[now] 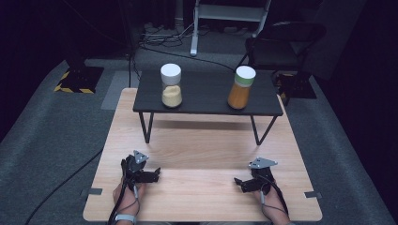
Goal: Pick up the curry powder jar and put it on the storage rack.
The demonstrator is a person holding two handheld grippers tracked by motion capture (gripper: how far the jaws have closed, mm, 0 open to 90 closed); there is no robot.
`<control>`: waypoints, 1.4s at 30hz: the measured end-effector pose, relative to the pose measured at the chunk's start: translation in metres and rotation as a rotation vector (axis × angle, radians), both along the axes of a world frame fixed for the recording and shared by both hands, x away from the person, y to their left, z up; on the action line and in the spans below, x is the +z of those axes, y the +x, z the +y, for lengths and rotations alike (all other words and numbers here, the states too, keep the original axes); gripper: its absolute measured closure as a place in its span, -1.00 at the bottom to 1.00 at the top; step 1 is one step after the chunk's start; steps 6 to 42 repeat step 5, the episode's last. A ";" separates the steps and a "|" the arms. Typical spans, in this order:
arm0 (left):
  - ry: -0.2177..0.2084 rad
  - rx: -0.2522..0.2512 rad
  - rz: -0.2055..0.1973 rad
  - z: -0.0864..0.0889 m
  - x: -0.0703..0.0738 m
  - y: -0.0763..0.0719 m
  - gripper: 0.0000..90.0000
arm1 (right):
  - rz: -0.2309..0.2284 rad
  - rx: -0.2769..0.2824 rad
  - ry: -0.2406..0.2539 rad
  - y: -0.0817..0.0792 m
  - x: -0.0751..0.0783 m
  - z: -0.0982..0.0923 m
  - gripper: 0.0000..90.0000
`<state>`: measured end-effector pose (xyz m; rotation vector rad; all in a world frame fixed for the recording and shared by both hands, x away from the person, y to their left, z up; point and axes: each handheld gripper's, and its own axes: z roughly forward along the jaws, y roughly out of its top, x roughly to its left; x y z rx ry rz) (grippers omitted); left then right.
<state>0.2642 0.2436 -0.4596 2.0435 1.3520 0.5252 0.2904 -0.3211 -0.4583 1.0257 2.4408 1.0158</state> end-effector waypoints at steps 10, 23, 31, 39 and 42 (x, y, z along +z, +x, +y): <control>0.000 0.000 0.000 0.000 0.000 0.000 -0.98 | 0.000 0.000 0.000 0.000 0.000 0.000 -1.00; 0.000 0.000 0.000 0.000 0.000 0.000 -0.98 | 0.000 0.000 0.000 0.000 0.000 0.000 -1.00; 0.000 0.000 0.000 0.000 0.000 0.000 -0.98 | 0.000 0.000 0.000 0.000 0.000 0.000 -1.00; 0.000 0.000 0.000 0.000 0.000 0.000 -0.98 | 0.000 0.000 0.000 0.000 0.000 0.000 -1.00; 0.000 0.000 0.000 0.000 0.000 0.000 -0.98 | 0.000 0.000 0.000 0.000 0.000 0.000 -1.00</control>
